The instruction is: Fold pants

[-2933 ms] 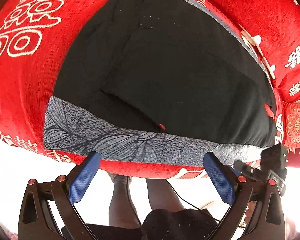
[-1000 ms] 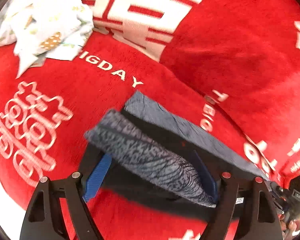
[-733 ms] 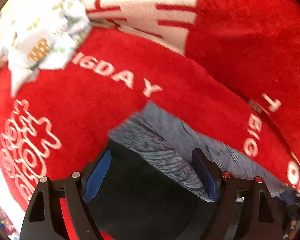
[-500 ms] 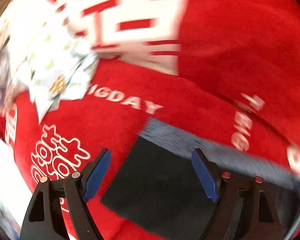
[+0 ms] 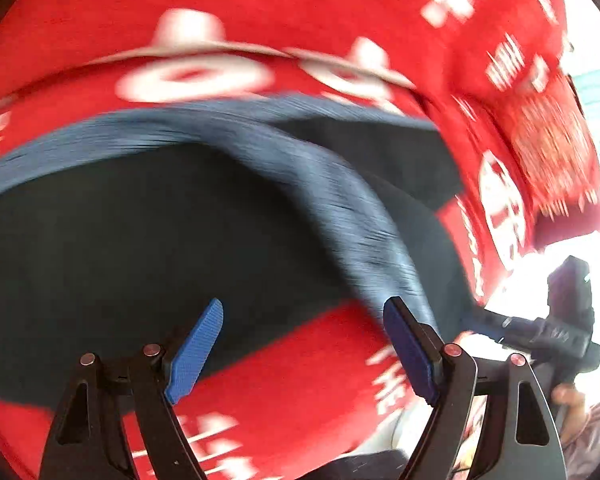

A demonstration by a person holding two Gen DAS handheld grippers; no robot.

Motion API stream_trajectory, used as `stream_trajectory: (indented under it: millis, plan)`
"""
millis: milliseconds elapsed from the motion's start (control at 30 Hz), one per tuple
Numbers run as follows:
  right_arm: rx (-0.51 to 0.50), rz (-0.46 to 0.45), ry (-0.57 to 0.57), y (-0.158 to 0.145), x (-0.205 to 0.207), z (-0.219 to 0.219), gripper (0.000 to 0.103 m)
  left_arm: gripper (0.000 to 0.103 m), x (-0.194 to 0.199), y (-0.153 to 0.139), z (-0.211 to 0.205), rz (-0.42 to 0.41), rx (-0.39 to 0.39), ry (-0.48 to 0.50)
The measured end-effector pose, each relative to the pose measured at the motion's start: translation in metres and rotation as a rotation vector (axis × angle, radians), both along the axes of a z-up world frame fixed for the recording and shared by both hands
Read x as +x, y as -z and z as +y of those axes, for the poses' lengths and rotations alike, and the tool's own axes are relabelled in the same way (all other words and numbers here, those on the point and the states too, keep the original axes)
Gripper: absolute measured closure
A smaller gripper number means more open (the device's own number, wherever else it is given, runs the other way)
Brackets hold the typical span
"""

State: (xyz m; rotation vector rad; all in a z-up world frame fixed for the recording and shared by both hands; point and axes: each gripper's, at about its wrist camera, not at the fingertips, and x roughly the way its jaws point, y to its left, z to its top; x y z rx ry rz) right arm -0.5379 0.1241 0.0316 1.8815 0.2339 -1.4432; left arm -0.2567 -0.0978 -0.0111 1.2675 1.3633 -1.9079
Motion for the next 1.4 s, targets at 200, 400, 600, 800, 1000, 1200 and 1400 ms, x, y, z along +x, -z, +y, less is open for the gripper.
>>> stream_trajectory:
  millis: [200, 400, 600, 800, 1000, 1200, 1400]
  plan:
    - [-0.015, -0.078, 0.161, 0.037, -0.002, 0.062, 0.031, 0.019, -0.050, 0.013, 0.009, 0.025, 0.002, 0.104]
    - [-0.074, -0.182, 0.229, 0.058, 0.006, 0.072, 0.055, 0.019, -0.050, 0.015, 0.006, 0.052, 0.026, 0.087]
    - [-0.256, -0.279, 0.184, 0.024, -0.018, 0.044, 0.088, 0.019, -0.067, 0.003, 0.003, 0.060, 0.018, 0.076]
    - [-0.415, -0.284, 0.117, -0.025, -0.091, -0.055, 0.088, 0.019, -0.101, -0.029, -0.041, 0.073, -0.059, -0.037]
    - [-0.313, -0.167, 0.040, -0.018, -0.170, -0.156, 0.060, 0.019, -0.131, -0.035, -0.110, -0.011, -0.178, -0.166]
    - [-0.254, 0.006, -0.045, -0.029, -0.182, -0.161, 0.032, 0.019, -0.109, -0.058, -0.130, -0.114, -0.305, -0.242]
    - [-0.093, -0.064, 0.080, 0.023, -0.170, -0.090, 0.048, 0.019, -0.072, -0.020, -0.084, -0.308, -0.231, -0.260]
